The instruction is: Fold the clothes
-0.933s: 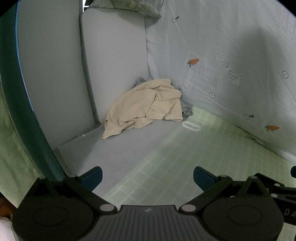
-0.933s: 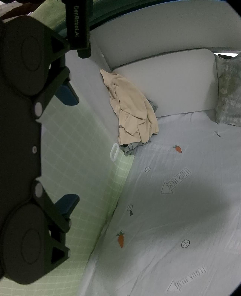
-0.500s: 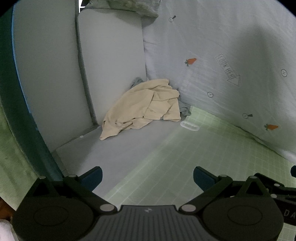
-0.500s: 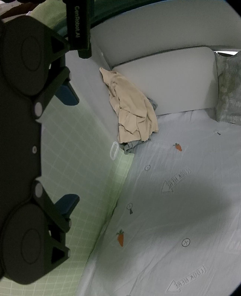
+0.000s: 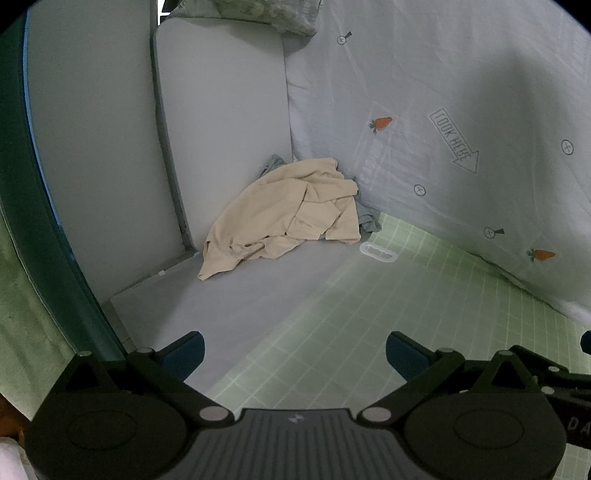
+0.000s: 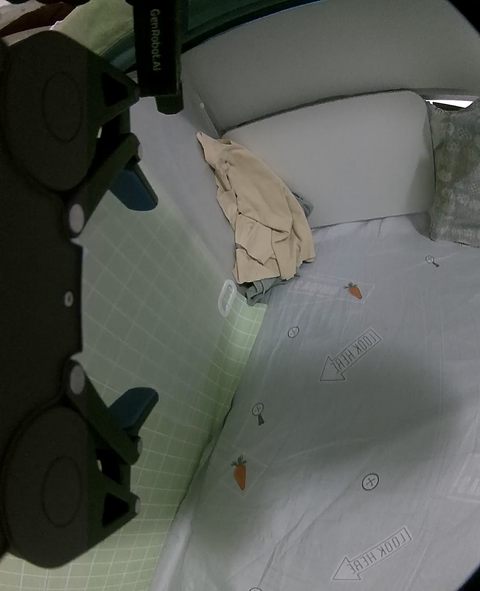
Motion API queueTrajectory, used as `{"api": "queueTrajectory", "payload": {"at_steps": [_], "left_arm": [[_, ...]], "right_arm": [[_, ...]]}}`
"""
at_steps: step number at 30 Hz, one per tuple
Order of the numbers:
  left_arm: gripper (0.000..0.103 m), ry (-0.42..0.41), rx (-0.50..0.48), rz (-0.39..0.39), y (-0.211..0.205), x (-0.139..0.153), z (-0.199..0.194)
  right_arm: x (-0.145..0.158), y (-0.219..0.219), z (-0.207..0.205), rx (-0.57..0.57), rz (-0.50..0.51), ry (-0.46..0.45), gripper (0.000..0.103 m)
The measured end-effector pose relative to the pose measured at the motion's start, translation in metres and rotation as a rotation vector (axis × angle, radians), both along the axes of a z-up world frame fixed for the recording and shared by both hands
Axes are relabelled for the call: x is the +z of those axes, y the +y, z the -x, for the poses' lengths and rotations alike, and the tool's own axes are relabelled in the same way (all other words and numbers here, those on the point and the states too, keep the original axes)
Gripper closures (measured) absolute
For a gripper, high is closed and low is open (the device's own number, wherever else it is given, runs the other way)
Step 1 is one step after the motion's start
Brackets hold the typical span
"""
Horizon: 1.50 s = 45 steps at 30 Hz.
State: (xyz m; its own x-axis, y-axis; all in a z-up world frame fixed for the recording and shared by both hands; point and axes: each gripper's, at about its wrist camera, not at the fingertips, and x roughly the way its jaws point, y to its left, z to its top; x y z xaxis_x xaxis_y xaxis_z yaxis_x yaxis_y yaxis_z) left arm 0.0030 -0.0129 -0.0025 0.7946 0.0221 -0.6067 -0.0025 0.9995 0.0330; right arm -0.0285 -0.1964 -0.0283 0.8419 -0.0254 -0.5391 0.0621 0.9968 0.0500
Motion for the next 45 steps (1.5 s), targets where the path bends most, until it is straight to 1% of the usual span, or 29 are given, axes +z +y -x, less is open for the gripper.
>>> {"api": "queueTrajectory", "payload": {"at_steps": [12,19,25,34,40,45], "left_arm": [[0.000,0.005,-0.011,0.010,0.006,0.003,-0.003],[0.000,0.005,-0.005,0.005,-0.001,0.003,-0.003],[0.000,0.008,-0.004,0.007,0.002,0.003,-0.003],[0.000,0.039,0.002,0.012,0.002,-0.003,-0.003],[0.000,0.067,0.004,0.017,-0.001,-0.011,-0.017],[0.000,0.090,-0.010,0.025,-0.007,-0.016,-0.048]], "right_arm": [[0.003,-0.001,0.002,-0.004,0.009,0.003,0.000],[0.004,-0.004,0.002,0.003,0.008,0.002,0.000],[0.004,-0.007,0.001,0.009,0.007,0.003,0.000],[0.000,-0.008,-0.005,0.023,0.004,0.028,0.000],[-0.006,-0.013,-0.017,0.020,0.008,0.051,0.000],[-0.011,-0.019,-0.042,0.013,0.017,0.070,0.000]]}}
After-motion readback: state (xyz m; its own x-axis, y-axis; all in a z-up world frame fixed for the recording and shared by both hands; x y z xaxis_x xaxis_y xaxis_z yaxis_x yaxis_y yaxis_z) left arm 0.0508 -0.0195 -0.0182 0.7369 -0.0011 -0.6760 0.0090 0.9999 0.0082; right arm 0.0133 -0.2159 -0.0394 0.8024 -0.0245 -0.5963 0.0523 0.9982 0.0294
